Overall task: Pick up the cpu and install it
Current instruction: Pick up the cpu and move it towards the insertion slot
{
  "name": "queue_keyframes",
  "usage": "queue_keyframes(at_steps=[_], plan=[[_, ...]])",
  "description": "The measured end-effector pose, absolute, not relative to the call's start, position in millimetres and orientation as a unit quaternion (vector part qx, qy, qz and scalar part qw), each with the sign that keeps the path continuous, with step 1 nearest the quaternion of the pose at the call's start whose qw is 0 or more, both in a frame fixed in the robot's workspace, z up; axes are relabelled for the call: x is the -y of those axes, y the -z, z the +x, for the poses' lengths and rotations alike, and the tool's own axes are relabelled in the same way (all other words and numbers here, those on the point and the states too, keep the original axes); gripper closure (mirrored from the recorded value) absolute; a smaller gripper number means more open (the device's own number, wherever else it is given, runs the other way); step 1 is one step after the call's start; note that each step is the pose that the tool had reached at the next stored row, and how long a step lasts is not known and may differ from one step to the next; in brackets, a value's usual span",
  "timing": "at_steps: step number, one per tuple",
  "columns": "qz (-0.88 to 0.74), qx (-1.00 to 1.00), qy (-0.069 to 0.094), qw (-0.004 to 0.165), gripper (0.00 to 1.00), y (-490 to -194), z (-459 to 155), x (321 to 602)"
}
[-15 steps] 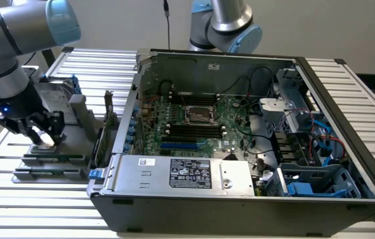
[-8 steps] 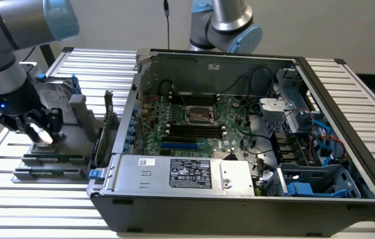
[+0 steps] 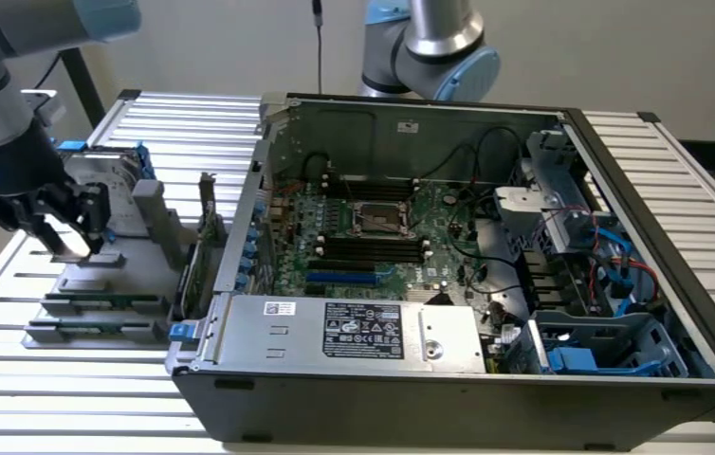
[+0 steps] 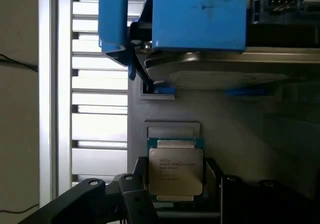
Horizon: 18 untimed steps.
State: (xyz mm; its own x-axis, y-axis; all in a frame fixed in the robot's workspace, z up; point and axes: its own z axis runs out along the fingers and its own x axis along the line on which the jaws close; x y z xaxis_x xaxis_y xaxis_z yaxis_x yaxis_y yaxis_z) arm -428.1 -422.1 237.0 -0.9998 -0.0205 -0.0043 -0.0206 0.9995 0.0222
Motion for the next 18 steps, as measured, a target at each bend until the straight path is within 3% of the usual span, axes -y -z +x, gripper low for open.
queue_keyframes(at_steps=[18], plan=[[-0.011, -1.0, -0.02, -0.003, 0.45, -313, -394, 422]])
